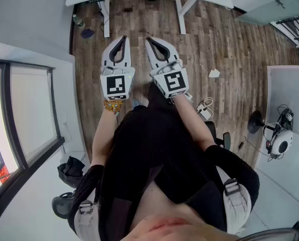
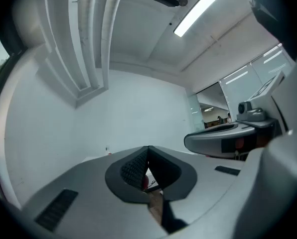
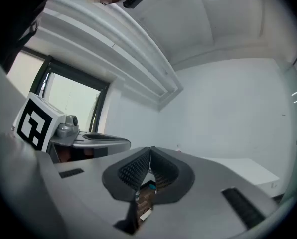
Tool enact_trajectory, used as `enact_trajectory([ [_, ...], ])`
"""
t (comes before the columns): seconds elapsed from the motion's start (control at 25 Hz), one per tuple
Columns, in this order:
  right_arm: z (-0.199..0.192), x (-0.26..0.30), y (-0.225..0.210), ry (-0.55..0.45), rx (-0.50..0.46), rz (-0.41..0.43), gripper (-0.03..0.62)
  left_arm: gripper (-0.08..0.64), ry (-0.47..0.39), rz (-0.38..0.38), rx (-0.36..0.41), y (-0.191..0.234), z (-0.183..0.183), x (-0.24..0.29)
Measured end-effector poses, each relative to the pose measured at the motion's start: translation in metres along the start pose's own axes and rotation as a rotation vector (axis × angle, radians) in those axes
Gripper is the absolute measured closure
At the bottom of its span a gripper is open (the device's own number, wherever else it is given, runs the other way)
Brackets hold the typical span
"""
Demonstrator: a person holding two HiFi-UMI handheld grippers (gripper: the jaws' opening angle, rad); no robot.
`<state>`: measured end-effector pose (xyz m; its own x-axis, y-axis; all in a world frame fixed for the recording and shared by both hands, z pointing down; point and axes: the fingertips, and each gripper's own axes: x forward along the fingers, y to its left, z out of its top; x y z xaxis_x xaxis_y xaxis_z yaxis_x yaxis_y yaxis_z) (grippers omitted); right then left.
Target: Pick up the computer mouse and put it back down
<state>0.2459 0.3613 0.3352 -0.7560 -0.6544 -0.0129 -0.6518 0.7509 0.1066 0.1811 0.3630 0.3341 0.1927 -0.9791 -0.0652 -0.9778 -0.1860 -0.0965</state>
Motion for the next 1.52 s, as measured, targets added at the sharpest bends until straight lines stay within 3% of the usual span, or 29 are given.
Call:
enact_trajectory([
  [0.28, -0.022, 0.061, -0.073, 0.031, -0.013, 0.035, 0.563, 0.557, 0.014, 0.03, 0.04, 0.02, -0.005, 0.078],
  [0.72, -0.028, 0.196, -0.162, -0.02, 0.083, 0.031, 0.563, 0.557, 0.065, 0.14, 0.092, 0.105, -0.015, 0.188],
  [1.04, -0.07, 0.256, -0.21, 0.067, 0.148, 0.022, 0.563, 0.557, 0.083, 0.135, 0.031, 0.13, -0.044, 0.244],
  [1.52, -0.091, 0.374, -0.245, 0.168, 0.051, -0.011, 0.561, 0.557, 0.099, 0.115, -0.048, 0.23, -0.092, 0.329],
])
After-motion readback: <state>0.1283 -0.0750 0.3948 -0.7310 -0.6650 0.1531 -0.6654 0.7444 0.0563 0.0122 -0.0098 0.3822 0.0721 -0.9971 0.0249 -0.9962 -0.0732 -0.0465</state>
